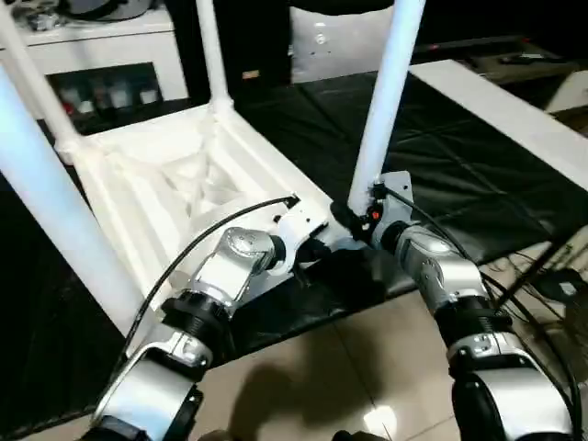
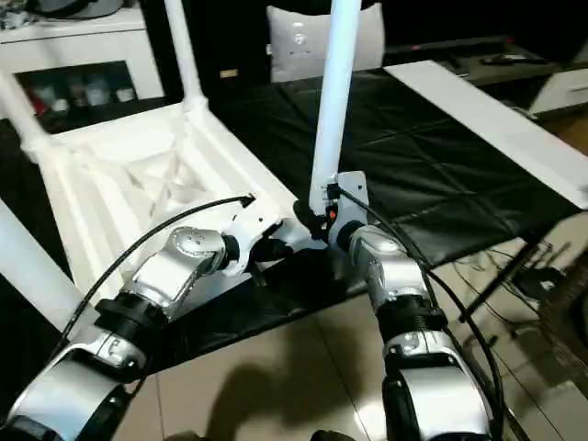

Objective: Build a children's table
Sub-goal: Rotate leg to tighten, then flip table

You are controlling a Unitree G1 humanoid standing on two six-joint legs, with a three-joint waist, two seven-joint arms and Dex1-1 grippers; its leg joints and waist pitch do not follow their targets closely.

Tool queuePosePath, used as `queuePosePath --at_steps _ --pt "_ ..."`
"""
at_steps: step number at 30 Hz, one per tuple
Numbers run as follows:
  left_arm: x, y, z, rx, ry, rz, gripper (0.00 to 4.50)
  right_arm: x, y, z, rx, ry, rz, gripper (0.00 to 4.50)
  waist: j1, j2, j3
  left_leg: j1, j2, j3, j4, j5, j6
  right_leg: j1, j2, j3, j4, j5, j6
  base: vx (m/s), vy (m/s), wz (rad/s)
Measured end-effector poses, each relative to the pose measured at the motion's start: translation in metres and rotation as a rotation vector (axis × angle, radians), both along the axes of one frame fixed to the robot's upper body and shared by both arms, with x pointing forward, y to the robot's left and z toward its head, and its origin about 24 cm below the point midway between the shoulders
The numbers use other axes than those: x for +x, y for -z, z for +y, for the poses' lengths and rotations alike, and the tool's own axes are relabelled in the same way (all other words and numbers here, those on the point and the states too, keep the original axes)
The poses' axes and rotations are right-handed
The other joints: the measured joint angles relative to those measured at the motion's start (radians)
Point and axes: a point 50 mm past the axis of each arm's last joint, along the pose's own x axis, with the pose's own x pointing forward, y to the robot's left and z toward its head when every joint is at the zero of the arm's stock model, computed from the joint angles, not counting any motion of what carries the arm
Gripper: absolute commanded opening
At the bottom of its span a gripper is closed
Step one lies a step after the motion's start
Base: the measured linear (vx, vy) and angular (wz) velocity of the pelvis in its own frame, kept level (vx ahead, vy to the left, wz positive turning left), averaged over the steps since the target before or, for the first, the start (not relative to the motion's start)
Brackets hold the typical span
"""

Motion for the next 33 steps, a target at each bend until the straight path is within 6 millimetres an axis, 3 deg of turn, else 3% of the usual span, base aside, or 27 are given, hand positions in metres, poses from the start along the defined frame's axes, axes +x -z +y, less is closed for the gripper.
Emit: queuePosePath --at_steps 4,6,12,15,17,20,22,25,28,31,32,33 --pt "-0.001 -0.002 0.007 0.018 0.062 -0.029 0.0 -0.012 0.005 -0.008 -0.027 -0.067 -0.015 3.89 0.03 0.001 0.0 -0.001 0.001 0.0 -0.001 0.001 -0.002 -0.007 0.0 0.0 0.008 -0.004 -0.004 0.0 0.0 0.0" --pt "-0.002 -0.001 0.012 0.04 0.138 -0.063 0.0 -0.029 0.004 -0.025 -0.04 -0.15 -0.037 3.97 0.044 0.001 0.0 -0.002 0.0 0.001 -0.001 0.0 -0.002 -0.006 0.0 0.002 0.007 -0.004 -0.004 0.0 0.0 0.0" --pt "0.007 -0.002 0.032 0.099 0.118 -0.104 0.0 -0.062 -0.005 -0.048 -0.029 -0.27 -0.066 4.47 0.043 0.001 0.0 0.001 0.0 0.004 0.0 0.0 -0.004 -0.005 0.0 0.005 0.007 -0.006 0.001 0.0 0.0 0.0" --pt "0.01 -0.001 0.035 0.1 0.079 -0.102 0.0 -0.067 -0.013 -0.052 -0.022 -0.254 -0.102 4.47 0.031 -0.002 0.001 0.001 0.0 0.005 0.001 0.0 -0.004 -0.003 0.0 0.004 0.005 -0.006 0.001 0.0 0.0 0.0" --pt "0.009 -0.001 0.034 0.079 0.072 -0.103 0.43 -0.07 -0.017 -0.057 -0.036 -0.209 -0.129 4.5 0.029 -0.004 0.002 0.001 0.001 0.005 0.001 0.001 -0.005 -0.004 0.0 0.003 0.004 -0.006 0.001 0.0 0.0 0.0" --pt "-0.003 0.002 0.033 -0.066 0.043 -0.117 0.62 -0.083 -0.019 -0.059 -0.051 -0.149 -0.138 4.5 0.03 -0.005 0.002 0.0 0.0 0.003 0.001 0.001 -0.005 -0.005 -0.001 0.004 0.004 -0.006 0.002 0.0 0.0 0.0" --pt "-0.011 -0.01 0.03 -0.241 -0.034 -0.186 0.98 -0.093 -0.023 -0.053 -0.043 -0.11 -0.147 4.5 0.033 -0.005 0.002 -0.001 0.0 0.003 0.0 -0.001 -0.005 -0.006 -0.001 0.006 0.005 -0.006 0.002 0.0 0.0 0.0" --pt "-0.026 -0.021 0.032 -0.379 -0.194 -0.228 1.0 -0.101 -0.031 -0.04 -0.007 -0.051 -0.185 4.5 0.032 -0.007 0.0 -0.001 0.0 0.005 -0.005 -0.003 -0.007 -0.006 0.0 0.005 0.005 -0.01 0.005 0.0 0.0 0.0" --pt "-0.05 -0.015 0.044 -0.425 -0.332 -0.202 1.0 -0.109 -0.032 -0.04 -0.011 0.017 -0.195 4.5 0.023 -0.01 -0.001 0.0 0.001 0.006 -0.007 -0.004 -0.009 -0.005 0.001 0.005 0.005 -0.013 0.006 0.0 0.0 0.0" --pt "-0.066 -0.019 0.06 -0.427 -0.487 -0.273 1.0 -0.112 -0.028 -0.04 -0.045 0.037 -0.179 4.5 -0.003 -0.009 -0.001 -0.03 -0.002 -0.061 0.004 -0.001 -0.013 0.011 0.001 -0.041 -0.001 -0.016 0.004 -0.006 -0.043 0.36" --pt "-0.068 -0.019 0.065 -0.422 -0.523 -0.287 1.0 -0.113 -0.027 -0.037 -0.053 0.026 -0.178 4.5 -0.01 -0.009 -0.001 -0.036 -0.001 -0.08 0.005 0.0 -0.014 0.018 0.005 -0.051 -0.001 -0.021 0.001 0.015 -0.09 0.57" --pt "-0.071 -0.019 0.068 -0.41 -0.557 -0.296 1.0 -0.114 -0.027 -0.034 -0.058 0.004 -0.177 4.5 -0.016 -0.008 0.0 -0.034 -0.001 -0.101 0.006 0.002 -0.018 0.022 0.019 -0.046 0.014 -0.033 -0.008 0.039 -0.126 0.62"
